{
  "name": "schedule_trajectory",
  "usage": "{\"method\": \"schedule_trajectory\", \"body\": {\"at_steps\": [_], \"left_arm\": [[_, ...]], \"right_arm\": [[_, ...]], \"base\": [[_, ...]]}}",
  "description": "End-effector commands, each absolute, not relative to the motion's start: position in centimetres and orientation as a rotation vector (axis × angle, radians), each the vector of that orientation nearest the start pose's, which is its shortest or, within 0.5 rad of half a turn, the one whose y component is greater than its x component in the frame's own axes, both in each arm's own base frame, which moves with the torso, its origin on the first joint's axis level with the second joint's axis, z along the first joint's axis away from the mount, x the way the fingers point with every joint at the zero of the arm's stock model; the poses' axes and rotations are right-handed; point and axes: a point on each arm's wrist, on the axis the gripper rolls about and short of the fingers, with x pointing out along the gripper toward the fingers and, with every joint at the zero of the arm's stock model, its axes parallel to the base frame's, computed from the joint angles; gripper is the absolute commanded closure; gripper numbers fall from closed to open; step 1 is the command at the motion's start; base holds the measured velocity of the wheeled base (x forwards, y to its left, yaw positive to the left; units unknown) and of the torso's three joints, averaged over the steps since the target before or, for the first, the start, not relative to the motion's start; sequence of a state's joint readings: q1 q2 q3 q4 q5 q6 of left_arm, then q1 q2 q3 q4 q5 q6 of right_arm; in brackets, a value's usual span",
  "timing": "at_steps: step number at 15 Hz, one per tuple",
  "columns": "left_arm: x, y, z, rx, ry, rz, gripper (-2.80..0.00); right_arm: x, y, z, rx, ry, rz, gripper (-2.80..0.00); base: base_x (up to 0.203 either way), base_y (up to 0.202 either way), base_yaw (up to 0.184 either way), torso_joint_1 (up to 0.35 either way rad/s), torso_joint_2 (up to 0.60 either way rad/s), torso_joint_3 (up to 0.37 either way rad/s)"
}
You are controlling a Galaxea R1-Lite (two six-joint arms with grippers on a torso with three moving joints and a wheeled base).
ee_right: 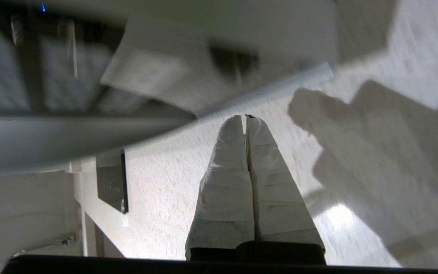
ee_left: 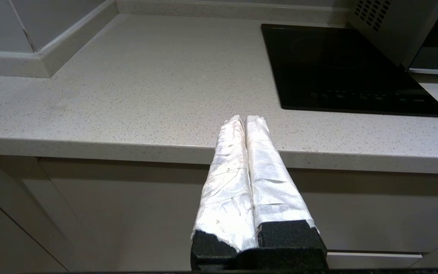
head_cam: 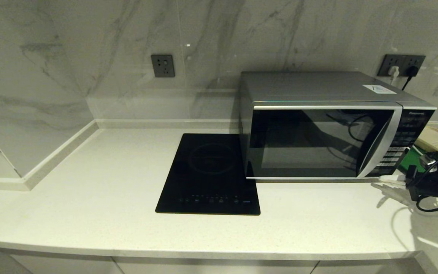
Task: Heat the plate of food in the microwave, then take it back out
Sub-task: Open the microwave oven
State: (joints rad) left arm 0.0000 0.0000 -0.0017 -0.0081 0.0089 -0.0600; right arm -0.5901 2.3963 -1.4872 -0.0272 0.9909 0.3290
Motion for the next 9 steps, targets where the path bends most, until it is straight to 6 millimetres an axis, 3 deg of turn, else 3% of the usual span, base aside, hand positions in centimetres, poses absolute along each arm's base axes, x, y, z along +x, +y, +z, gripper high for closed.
{"method": "schedule_trajectory", "body": {"at_steps": [1, 4, 9], "left_arm": [[-2.3, 0.0, 7.7, -0.060, -0.010, 0.009, 0.00], [-2.3, 0.0, 7.7, -0.060, -0.011, 0.009, 0.00], [-2.3, 0.0, 7.7, -0.060, -0.011, 0.009, 0.00]], "right_arm": [[36.2, -23.1, 4.0, 0.962, 0.709, 0.260, 0.00], [32.9, -22.5, 6.6, 0.871, 0.677, 0.265, 0.00], [27.5, -19.2, 17.3, 0.734, 0.576, 0.241, 0.00]], "base": [[0.000, 0.000, 0.000, 0.000, 0.00, 0.000], [0.000, 0.000, 0.000, 0.000, 0.00, 0.000], [0.000, 0.000, 0.000, 0.000, 0.00, 0.000]]}}
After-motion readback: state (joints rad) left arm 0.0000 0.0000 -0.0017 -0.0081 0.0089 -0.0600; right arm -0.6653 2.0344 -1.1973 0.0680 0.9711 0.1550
